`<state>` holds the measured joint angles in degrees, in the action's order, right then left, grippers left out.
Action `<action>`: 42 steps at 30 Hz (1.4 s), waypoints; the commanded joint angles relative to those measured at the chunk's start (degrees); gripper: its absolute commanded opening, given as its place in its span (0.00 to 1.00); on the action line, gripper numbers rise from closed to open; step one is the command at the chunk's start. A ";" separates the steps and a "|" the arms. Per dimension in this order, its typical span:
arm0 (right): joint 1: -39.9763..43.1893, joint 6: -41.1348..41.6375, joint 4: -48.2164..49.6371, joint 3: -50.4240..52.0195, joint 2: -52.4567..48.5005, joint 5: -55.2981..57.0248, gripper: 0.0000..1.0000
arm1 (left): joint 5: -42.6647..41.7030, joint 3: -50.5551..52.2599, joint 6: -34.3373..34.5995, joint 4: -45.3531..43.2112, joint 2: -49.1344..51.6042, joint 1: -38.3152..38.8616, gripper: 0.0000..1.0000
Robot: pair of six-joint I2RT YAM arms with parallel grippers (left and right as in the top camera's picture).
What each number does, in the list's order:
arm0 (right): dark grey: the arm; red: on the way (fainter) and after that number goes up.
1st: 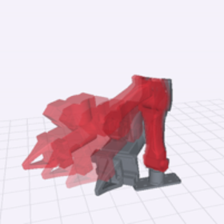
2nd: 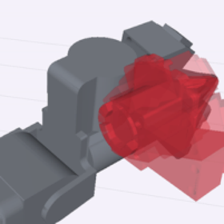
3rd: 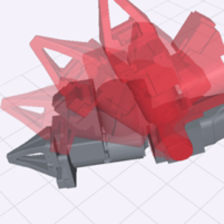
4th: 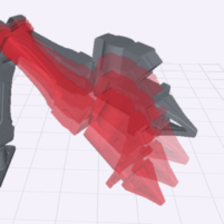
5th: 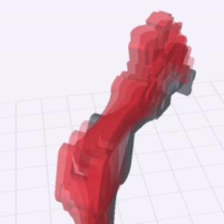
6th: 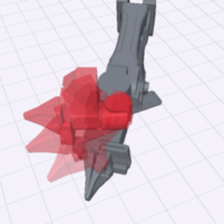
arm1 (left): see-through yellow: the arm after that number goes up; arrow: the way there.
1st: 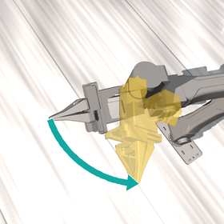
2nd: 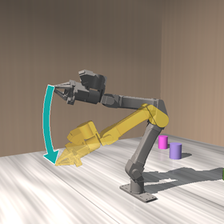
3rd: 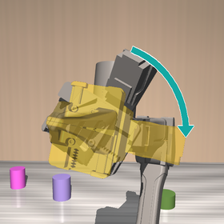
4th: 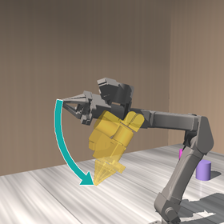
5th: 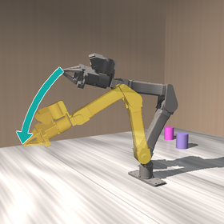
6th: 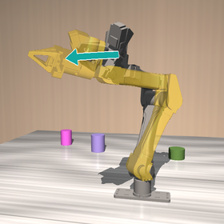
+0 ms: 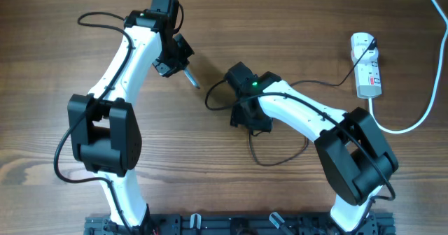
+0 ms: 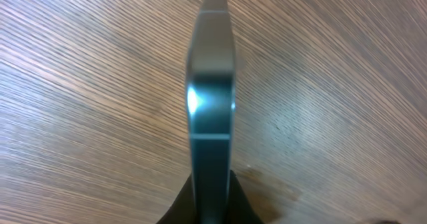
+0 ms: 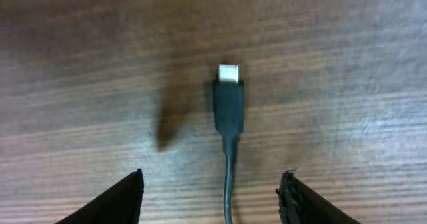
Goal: Plug charger to phone and switch on socket
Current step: 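Lower the right gripper onto the black cable's USB-C plug and grasp it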
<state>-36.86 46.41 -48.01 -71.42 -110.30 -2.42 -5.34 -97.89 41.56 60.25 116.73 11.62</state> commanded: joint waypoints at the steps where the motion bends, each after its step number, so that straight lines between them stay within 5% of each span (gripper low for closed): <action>1: 0.09 -1.27 0.70 -1.11 -0.96 4.79 0.64 | 3.98 -0.70 -1.09 0.52 -1.44 -0.17 0.04; 7: 0.09 -3.02 1.90 -0.96 -0.98 7.19 0.52 | 3.93 -0.70 -1.09 1.36 -1.44 -0.17 0.04; 42: 0.09 -2.95 1.77 -0.13 -6.19 3.65 0.32 | 3.91 -0.70 -1.07 2.19 -1.44 -0.17 0.04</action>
<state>-36.86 43.62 -45.63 -72.27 -113.36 2.59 -2.39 -97.89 41.17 62.39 116.73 11.62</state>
